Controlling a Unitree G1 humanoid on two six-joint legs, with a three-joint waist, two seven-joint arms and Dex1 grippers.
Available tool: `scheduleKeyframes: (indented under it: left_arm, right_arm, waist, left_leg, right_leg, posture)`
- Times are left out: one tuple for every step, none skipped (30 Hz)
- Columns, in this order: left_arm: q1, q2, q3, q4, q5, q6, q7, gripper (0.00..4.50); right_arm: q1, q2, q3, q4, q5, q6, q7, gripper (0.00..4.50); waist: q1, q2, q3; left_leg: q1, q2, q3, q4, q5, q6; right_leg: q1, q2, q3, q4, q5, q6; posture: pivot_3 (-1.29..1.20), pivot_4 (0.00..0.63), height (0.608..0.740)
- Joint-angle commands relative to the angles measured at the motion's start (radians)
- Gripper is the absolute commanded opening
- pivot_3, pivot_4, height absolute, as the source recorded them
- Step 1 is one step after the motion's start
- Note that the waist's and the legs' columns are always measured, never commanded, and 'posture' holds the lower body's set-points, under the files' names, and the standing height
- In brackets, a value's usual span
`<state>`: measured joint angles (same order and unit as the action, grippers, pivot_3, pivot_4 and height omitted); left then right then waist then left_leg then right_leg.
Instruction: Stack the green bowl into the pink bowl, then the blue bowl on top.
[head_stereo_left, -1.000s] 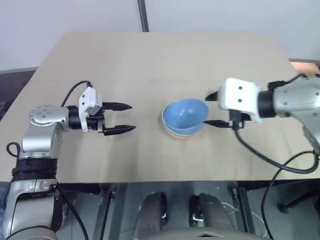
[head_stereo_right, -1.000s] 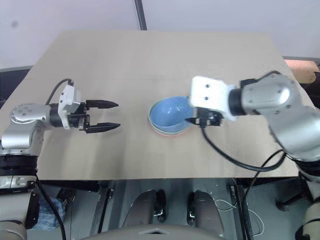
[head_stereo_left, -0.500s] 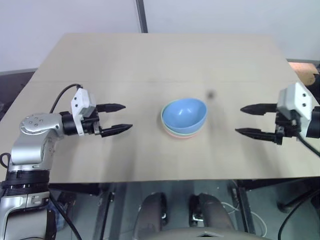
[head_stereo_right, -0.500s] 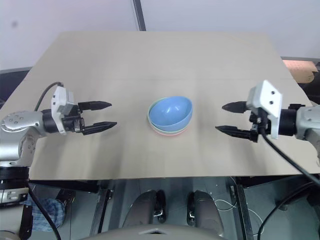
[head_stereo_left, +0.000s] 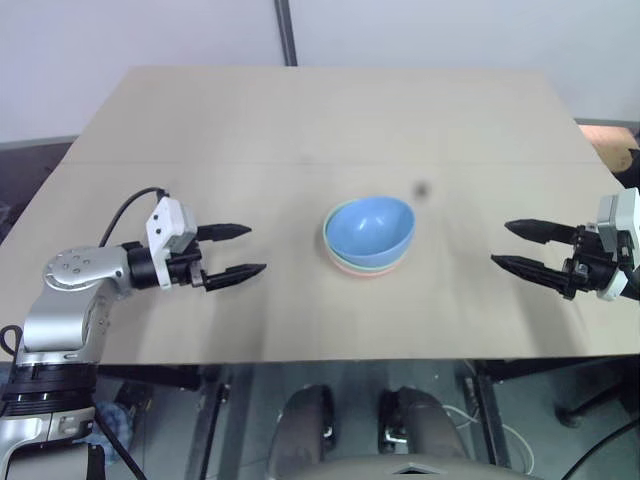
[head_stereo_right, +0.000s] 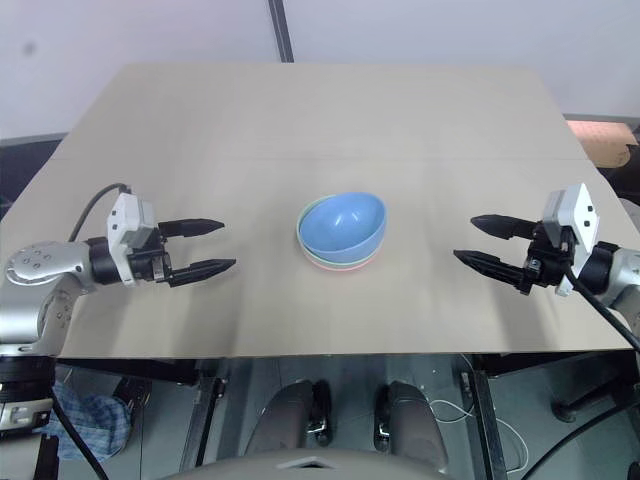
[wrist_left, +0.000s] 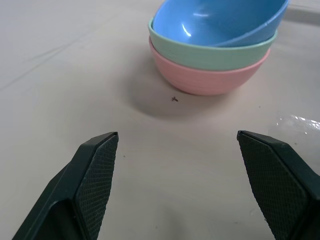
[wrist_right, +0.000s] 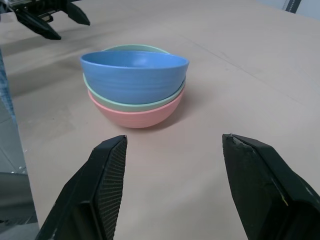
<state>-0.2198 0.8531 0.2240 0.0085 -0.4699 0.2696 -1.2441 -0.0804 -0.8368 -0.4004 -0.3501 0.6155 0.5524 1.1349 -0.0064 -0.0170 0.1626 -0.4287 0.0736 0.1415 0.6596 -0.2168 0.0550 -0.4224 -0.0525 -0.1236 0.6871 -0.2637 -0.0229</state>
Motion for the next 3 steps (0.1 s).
scheduleKeyframes:
  left_arm:
    - [0.010,0.018,0.035,-0.039,-0.015,-0.019,0.001,4.05]
    - [0.012,0.019,0.036,-0.040,-0.014,-0.021,0.001,4.05]
    - [0.017,0.021,0.035,-0.040,-0.010,-0.033,-0.006,4.05]
  right_arm:
    - [0.006,-0.026,-0.025,-0.003,0.016,-0.041,0.026,3.33]
    - [0.008,-0.029,-0.023,-0.001,0.014,-0.049,0.030,3.33]
    - [0.010,-0.031,-0.023,0.001,0.016,-0.052,0.033,3.33]
  waist:
    - [0.000,0.000,0.000]
    - [0.001,0.000,0.000]
    - [0.001,0.000,0.000]
  left_leg:
    - [0.000,0.000,0.000,0.000,0.000,0.000]
    - [0.000,0.000,0.000,0.000,0.000,0.000]
    - [0.000,0.000,0.000,0.000,0.000,0.000]
  right_leg:
    - [0.000,0.000,0.000,0.000,0.000,0.000]
    - [0.000,0.000,0.000,0.000,0.000,0.000]
    - [0.000,0.000,0.000,0.000,0.000,0.000]
  posture:
    - [0.00,0.150,0.740]
    - [0.00,0.150,0.740]
    - [0.00,0.150,0.740]
